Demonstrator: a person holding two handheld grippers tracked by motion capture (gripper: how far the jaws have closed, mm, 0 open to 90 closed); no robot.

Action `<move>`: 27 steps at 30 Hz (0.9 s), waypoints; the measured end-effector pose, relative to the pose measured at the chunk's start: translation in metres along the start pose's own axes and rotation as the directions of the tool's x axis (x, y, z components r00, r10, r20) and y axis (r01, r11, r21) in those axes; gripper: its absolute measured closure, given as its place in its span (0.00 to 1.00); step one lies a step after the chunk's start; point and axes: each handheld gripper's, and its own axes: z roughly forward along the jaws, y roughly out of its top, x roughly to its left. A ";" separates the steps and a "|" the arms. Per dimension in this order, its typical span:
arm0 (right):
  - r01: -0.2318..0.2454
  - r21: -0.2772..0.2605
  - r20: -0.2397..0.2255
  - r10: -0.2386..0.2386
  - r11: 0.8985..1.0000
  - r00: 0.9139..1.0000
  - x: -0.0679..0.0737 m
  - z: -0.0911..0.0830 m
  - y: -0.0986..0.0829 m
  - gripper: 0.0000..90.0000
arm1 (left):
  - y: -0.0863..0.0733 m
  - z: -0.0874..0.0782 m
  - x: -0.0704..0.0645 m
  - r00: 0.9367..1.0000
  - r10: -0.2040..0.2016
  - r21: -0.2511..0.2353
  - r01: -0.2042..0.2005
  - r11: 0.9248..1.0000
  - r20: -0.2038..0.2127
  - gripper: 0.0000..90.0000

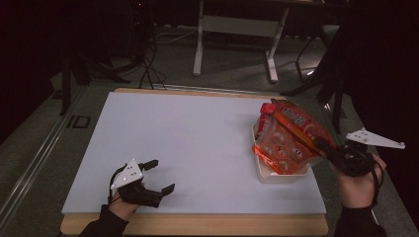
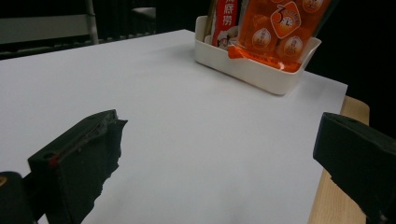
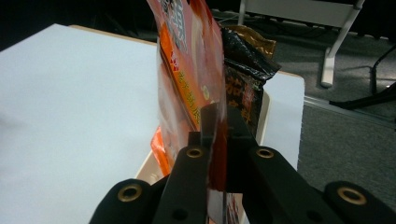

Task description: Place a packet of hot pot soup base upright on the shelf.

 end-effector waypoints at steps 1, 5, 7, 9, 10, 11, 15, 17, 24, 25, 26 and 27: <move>0.007 0.006 -0.001 -0.007 1.000 1.000 0.001 0.001 0.000 1.00 | 0.000 0.000 0.000 1.000 -0.003 -0.002 0.003 1.000 0.001 0.01; 0.032 0.038 -0.010 -0.032 0.999 0.999 0.006 0.011 0.000 1.00 | 0.000 -0.001 0.000 1.000 -0.004 -0.005 0.004 1.000 0.000 0.01; 0.034 0.036 -0.002 -0.034 0.999 0.999 0.007 0.011 0.001 1.00 | 0.000 -0.001 0.000 1.000 -0.002 -0.004 0.002 1.000 0.000 0.01; 0.039 0.039 0.002 -0.039 0.998 0.999 0.007 0.012 0.000 1.00 | 0.000 0.000 0.000 1.000 -0.003 -0.003 0.003 1.000 0.001 0.01; 0.043 0.042 0.006 -0.043 0.998 0.999 0.008 0.012 -0.001 1.00 | 0.000 0.000 0.000 1.000 -0.001 -0.003 0.001 1.000 0.000 0.01; 0.042 0.044 0.002 -0.042 0.998 0.999 0.008 0.012 -0.001 1.00 | 0.000 0.000 0.000 1.000 -0.003 -0.005 0.003 1.000 0.000 0.01; 0.061 0.058 0.007 -0.062 0.996 0.998 0.012 0.014 0.000 1.00 | 0.001 0.001 0.000 1.000 -0.004 -0.004 0.004 1.000 0.002 0.01; 0.069 0.065 -0.006 -0.069 0.996 0.998 0.013 0.016 0.001 1.00 | 0.001 0.001 0.000 1.000 -0.006 -0.006 0.006 1.000 0.003 0.01; 0.059 0.029 0.002 -0.059 0.998 0.998 0.010 0.010 0.005 1.00 | 0.000 -0.001 0.001 1.000 -0.012 -0.008 0.012 1.000 0.002 0.01; 0.057 0.033 -0.006 -0.057 0.998 0.998 0.009 0.009 0.006 1.00 | 0.000 -0.001 0.001 1.000 -0.011 -0.007 0.011 1.000 0.000 0.01; 0.055 0.033 -0.013 -0.054 0.998 0.998 0.008 0.008 0.006 1.00 | 0.000 -0.001 0.001 1.000 -0.010 -0.008 0.010 1.000 0.001 0.01; 0.058 0.035 -0.012 -0.058 0.998 0.998 0.008 0.007 0.008 1.00 | 0.000 -0.001 0.001 1.000 -0.011 -0.007 0.011 1.000 0.002 0.01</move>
